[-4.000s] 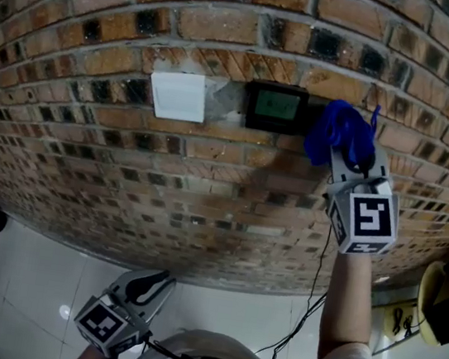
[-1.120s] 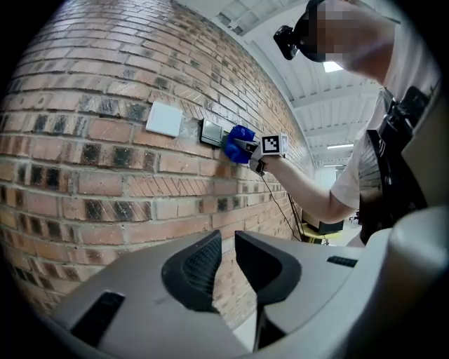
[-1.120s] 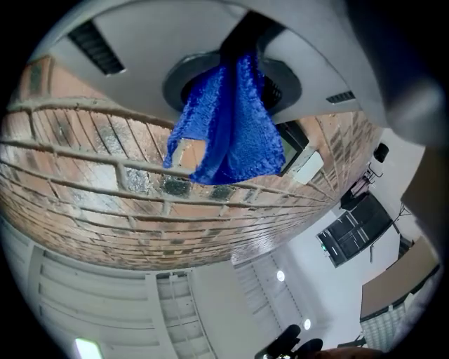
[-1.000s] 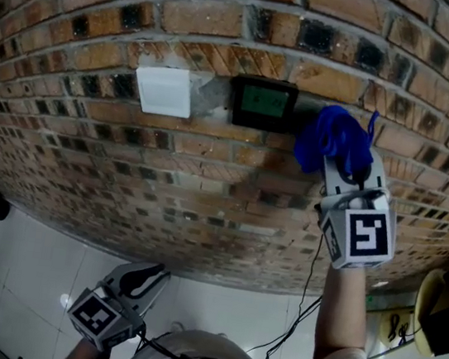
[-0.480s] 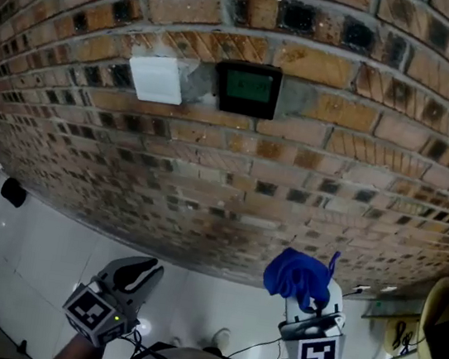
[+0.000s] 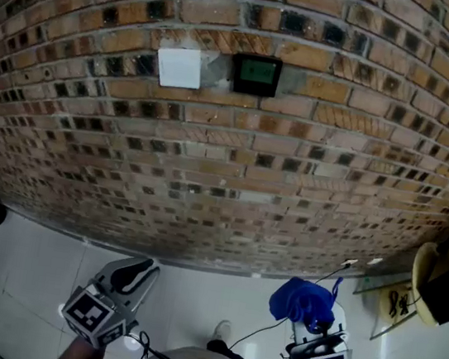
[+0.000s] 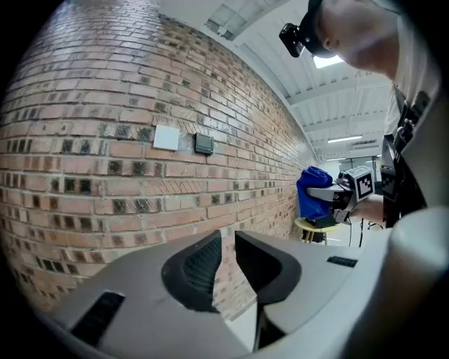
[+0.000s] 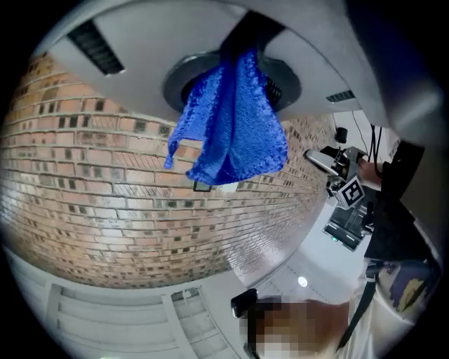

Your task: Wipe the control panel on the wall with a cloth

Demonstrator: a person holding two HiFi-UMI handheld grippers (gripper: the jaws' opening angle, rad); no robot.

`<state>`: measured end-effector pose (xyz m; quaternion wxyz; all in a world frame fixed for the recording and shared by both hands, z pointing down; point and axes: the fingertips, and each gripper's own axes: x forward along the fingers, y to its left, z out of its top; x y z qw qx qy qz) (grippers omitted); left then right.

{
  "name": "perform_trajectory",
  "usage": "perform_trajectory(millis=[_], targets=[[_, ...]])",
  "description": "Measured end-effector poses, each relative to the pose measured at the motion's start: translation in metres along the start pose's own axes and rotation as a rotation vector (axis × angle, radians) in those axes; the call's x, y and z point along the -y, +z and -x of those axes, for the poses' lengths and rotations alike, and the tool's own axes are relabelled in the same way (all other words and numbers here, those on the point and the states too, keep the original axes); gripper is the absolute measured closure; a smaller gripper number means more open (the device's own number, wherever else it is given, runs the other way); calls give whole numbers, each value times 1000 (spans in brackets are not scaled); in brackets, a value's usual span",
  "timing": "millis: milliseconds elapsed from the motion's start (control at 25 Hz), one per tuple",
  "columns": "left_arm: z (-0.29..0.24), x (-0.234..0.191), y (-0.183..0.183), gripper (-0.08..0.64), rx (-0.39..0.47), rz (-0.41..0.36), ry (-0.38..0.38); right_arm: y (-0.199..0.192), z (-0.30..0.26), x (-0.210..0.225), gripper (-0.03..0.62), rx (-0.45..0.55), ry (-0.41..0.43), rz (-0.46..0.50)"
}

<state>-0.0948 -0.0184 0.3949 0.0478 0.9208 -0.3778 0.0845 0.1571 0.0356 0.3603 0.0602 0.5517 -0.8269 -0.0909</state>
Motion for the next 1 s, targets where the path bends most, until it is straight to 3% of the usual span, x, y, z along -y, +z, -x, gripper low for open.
perform_trajectory(millis=[200,440,1000], targets=[[56,7,-29,509,-12,-8,-40,8,40,-52,503,-59,-20,-22],[105,17,-43,509,3,-4,-64,17,77,-96,505,-29,-68,-15],[153,26,-54,509,0,-21,-97,34,96,-136,506,-16,-88,16]])
